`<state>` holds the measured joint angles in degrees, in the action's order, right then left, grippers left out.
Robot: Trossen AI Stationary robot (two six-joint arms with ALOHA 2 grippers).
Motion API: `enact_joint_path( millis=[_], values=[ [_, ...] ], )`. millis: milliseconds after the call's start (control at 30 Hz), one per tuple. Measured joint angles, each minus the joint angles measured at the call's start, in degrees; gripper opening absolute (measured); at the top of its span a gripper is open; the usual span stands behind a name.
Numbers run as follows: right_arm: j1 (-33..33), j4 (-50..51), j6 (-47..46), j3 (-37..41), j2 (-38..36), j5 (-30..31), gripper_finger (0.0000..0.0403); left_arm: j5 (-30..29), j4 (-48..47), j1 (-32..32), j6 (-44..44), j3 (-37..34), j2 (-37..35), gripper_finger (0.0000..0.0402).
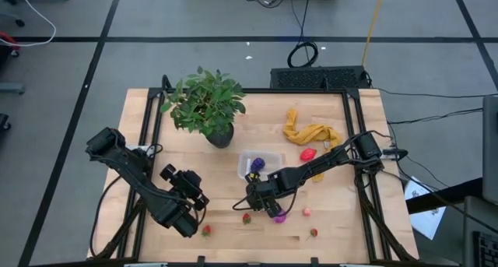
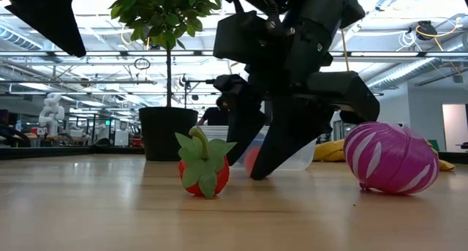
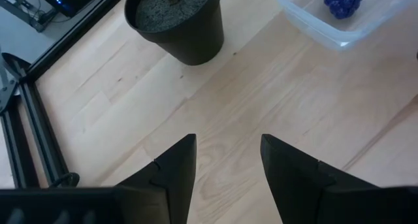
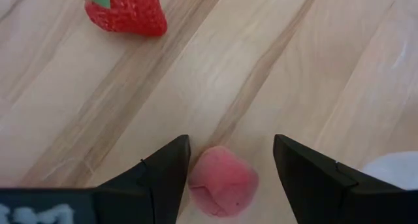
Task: Pick and placing Produce into tupperware
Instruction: Put the top peach into the bin
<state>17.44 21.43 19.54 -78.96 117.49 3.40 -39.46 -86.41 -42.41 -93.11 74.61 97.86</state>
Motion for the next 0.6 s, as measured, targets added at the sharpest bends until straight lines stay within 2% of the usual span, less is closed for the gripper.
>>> enact_joint_path(
  millis=[400,600],
  values=[
    [1.1,6.9,1.0,-3.0,0.1,4.0,0.0219,-0.7,0.3,0.0,0.0,0.0,0.0,0.0177],
    [1.1,8.3,0.8,-3.5,0.1,4.1,0.0219,-0.8,1.1,0.0,0.1,0.0,0.0,0.0177]
  ],
)
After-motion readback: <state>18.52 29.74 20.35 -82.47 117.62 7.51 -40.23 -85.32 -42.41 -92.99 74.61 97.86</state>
